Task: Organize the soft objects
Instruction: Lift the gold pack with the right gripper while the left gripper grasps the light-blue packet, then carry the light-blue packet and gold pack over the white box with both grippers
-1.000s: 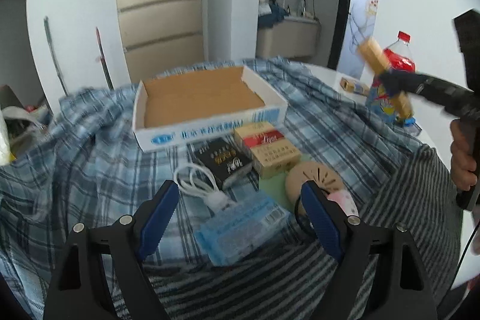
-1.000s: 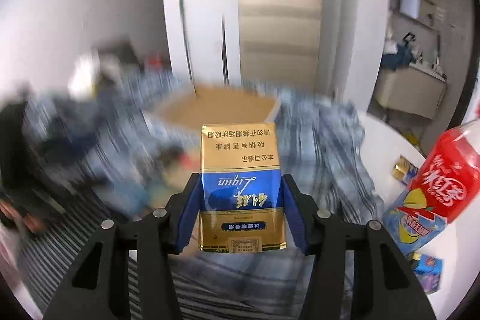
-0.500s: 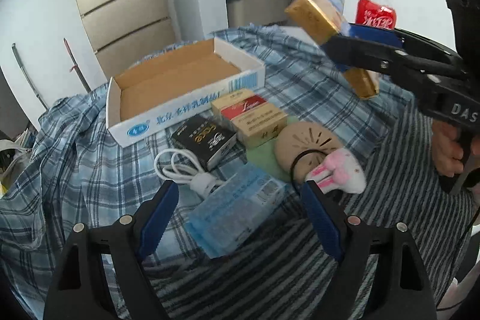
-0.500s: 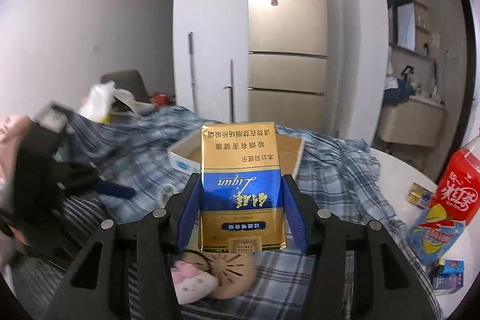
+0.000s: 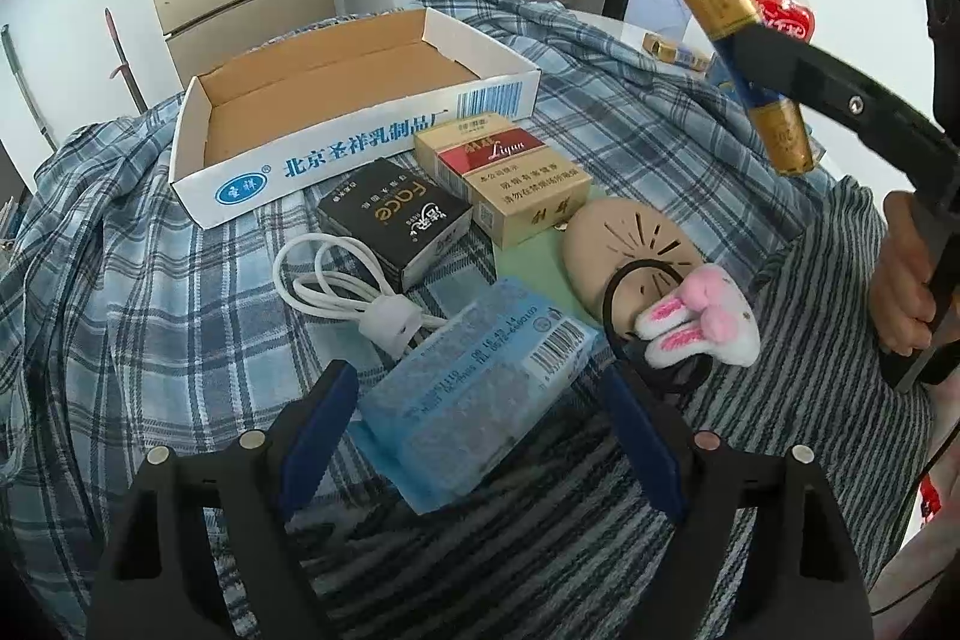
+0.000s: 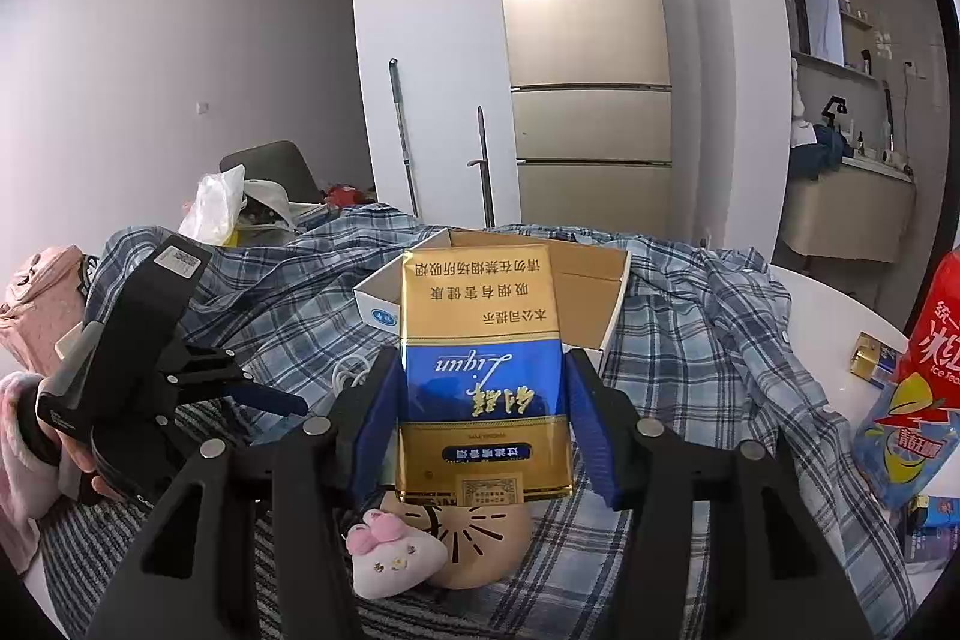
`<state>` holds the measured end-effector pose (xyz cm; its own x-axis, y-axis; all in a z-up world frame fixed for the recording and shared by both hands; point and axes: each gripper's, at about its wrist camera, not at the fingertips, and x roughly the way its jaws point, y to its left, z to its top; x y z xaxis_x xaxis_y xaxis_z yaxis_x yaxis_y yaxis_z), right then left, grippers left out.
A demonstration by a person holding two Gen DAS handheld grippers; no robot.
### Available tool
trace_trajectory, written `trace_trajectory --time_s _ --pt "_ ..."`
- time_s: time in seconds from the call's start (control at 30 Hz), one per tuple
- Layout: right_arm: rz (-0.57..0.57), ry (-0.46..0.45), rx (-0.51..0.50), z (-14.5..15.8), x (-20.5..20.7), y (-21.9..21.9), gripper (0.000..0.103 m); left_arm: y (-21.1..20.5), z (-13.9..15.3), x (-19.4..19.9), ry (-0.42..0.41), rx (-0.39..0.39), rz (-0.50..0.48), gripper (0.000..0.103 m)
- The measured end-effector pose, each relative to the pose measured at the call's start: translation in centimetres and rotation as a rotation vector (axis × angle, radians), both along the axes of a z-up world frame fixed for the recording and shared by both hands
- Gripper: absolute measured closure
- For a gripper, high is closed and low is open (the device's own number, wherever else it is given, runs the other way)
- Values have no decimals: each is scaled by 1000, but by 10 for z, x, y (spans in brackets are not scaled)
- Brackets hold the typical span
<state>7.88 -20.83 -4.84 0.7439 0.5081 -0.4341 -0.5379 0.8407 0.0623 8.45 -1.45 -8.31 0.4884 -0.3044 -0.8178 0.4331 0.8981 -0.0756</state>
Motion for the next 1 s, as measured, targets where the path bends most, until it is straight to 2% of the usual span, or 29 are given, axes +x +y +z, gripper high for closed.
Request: trace_trajectory --time_s 0.2,0.3,0.5,0.57,0.63,0.87,0.93,1.0 --pt "-1 14 6 -2 2 -1 49 8 4 -1 17 -52 -5 34" --pt "4 22 0 -2 4 -1 49 4 1 -1 26 -28 -10 42" --pt "4 24 -1 -2 4 0 49 -4 -3 0 27 31 0 42" --pt "3 26 -3 -3 4 1 49 -3 -2 -1 19 23 6 47" --pt "3 28 -4 -3 4 1 49 0 2 -1 -5 22 34 60" --pt "-1 29 -13 -4 6 2 49 1 28 -19 -146 -25 50 62" --pt "-13 14 0 -3 4 -1 49 -1 37 -28 -222 -32 71 62" --pt "-31 -9 14 -1 1 -5 49 2 48 -41 -319 -103 77 62"
